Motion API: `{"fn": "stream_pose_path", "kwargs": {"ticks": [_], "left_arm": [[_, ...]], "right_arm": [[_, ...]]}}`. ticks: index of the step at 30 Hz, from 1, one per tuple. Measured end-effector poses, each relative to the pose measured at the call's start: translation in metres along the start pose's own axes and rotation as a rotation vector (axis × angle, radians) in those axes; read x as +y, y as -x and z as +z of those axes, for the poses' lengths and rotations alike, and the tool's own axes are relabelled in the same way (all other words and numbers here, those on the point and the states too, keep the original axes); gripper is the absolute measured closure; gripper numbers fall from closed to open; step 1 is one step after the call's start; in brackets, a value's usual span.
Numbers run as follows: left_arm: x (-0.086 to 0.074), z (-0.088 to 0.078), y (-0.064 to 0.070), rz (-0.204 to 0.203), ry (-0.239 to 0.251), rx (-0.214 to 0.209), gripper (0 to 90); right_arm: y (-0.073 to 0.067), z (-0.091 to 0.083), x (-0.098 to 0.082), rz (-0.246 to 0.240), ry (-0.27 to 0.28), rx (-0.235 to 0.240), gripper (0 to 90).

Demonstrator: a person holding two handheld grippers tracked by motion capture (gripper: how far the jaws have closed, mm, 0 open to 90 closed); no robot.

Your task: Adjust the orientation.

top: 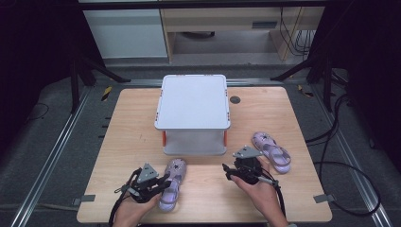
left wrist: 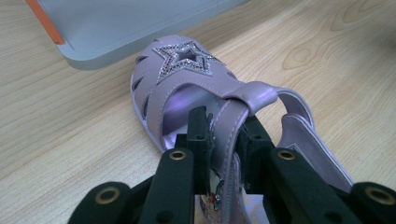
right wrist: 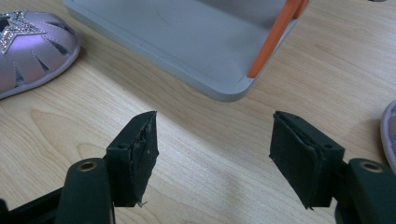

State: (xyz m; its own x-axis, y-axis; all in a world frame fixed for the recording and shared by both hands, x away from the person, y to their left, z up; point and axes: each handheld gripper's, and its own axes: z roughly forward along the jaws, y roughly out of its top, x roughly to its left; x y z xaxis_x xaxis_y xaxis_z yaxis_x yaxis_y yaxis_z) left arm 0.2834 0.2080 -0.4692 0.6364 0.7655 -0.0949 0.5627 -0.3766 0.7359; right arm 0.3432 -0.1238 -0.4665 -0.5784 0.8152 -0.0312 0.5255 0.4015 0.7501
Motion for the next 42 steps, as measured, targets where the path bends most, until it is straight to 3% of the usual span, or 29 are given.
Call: {"fn": "stream_pose_path", "kwargs": {"ticks": [6,12,20,24,28,33,42], "left_arm": [[0.003,-0.003,0.001,-0.002,0.032,0.036,78.8],[0.008,-0.007,0.001,-0.022,0.059,0.044,80.2],[0.024,-0.011,-0.002,-0.036,0.097,0.069,80.3],[0.035,-0.012,-0.005,-0.037,0.116,0.084,80.4],[0.047,-0.008,-0.01,-0.032,0.127,0.115,80.4],[0.059,0.002,-0.021,-0.051,0.143,0.142,80.6],[0.07,0.023,-0.037,-0.087,0.174,0.172,80.7]], "right_arm": [[-0.001,0.0,0.002,0.0,0.008,0.0,31.4],[-0.001,-0.001,0.004,0.0,0.008,0.0,30.8],[0.003,-0.005,0.008,0.002,0.018,0.001,33.9],[0.004,-0.007,0.009,-0.002,0.019,0.014,43.4],[0.005,-0.009,0.009,-0.01,0.03,0.033,59.7],[0.005,-0.014,0.013,-0.021,0.04,0.058,72.0],[0.01,-0.032,0.044,-0.034,0.07,0.075,82.5]]}}
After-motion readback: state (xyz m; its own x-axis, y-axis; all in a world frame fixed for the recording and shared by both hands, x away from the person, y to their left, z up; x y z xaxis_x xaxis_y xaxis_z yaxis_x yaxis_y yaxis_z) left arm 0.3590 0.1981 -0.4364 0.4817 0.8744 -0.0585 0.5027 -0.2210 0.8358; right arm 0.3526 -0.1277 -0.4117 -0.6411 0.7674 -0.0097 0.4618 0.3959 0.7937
